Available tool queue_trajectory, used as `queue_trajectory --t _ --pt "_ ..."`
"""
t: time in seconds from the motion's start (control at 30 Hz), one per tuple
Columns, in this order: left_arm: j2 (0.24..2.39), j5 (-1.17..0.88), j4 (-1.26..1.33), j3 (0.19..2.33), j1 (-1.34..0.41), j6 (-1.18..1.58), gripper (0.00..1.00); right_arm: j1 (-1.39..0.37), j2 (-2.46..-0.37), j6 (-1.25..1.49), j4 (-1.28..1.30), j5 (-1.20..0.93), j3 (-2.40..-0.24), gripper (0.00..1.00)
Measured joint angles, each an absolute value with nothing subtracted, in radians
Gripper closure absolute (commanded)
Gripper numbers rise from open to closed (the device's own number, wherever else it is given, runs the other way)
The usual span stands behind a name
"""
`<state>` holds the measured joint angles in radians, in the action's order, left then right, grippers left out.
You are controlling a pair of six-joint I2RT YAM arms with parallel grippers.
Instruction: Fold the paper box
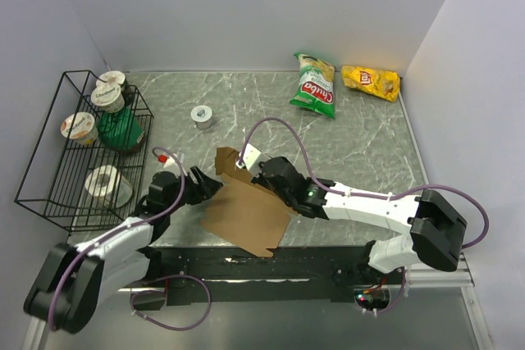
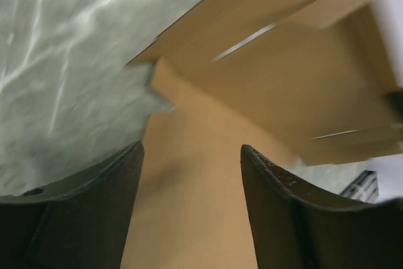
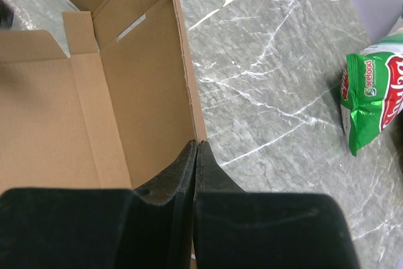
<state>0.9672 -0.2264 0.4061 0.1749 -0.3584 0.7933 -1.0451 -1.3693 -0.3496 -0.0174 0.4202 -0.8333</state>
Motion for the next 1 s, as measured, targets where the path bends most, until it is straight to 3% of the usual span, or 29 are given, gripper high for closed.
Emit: queue_trajectory --t 0.53,1.0 --pt "1.434 -0.219 0.735 0.241 -0.359 0.76 0.5 -1.048 -1.369 -0.349 -0.016 0.424 -0.833 1.0" --pt "1.532 -0.11 0.769 0.341 -0.516 0.687 0.64 -1.05 -1.375 -0.349 -0.014 0.426 -0.838 1.0"
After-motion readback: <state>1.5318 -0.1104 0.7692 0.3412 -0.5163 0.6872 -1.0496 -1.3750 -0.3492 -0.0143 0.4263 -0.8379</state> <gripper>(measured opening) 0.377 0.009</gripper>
